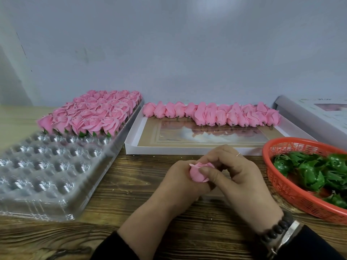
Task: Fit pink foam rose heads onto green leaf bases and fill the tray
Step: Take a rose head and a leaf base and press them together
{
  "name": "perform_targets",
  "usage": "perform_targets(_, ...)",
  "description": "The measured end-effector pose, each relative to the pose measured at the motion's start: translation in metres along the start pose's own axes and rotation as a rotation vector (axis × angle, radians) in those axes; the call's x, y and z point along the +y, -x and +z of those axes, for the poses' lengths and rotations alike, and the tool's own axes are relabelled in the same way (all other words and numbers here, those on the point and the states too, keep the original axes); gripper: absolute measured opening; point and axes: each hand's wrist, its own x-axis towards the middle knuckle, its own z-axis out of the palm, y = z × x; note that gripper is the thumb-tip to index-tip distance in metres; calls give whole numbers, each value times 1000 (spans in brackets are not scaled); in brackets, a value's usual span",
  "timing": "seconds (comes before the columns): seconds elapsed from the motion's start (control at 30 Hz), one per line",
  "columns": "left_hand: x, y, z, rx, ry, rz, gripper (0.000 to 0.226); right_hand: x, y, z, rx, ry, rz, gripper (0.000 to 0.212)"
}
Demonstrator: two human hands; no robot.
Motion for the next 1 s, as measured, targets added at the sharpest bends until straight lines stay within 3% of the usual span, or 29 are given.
perform_targets(0.33, 4, 2, 4, 19, 74, 25, 26, -4, 2, 2, 0, 77, -36, 14)
perform_targets(0.43, 4, 2, 7, 125, 274, 14, 6, -3, 4, 4, 107, 34, -8, 23)
perform_targets(0.53, 3, 0, 9, 255, 505, -14, 30, 4, 4, 5, 211, -45, 64, 25)
perform_targets(0.77, 7, -1, 18, 284, 800, -78, 18, 3, 5, 24, 38, -125, 177, 40)
perform_targets(1.0, 6, -2, 22, 251, 896, -107, 20, 0, 2, 26, 85, -241, 245, 28)
